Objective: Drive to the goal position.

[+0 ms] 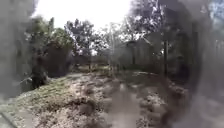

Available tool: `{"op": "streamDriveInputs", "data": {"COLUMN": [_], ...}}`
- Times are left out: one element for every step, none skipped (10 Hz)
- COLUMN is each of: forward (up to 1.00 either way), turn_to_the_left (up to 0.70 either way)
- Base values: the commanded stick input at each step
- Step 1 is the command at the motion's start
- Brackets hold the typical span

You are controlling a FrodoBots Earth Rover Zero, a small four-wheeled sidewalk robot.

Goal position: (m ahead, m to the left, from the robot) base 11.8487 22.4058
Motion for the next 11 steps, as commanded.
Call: {"op": "streamDriveInputs", "data": {"forward": [0.85,0.85,0.85,0.85,0.85,0.85,0.85,0.85,0.85,0.85,0.85], "turn_to_the_left": [0.0,0.0,0.0,0.0,0.0,0.0,0.0,0.0,0.03,0.25,0.34]}}
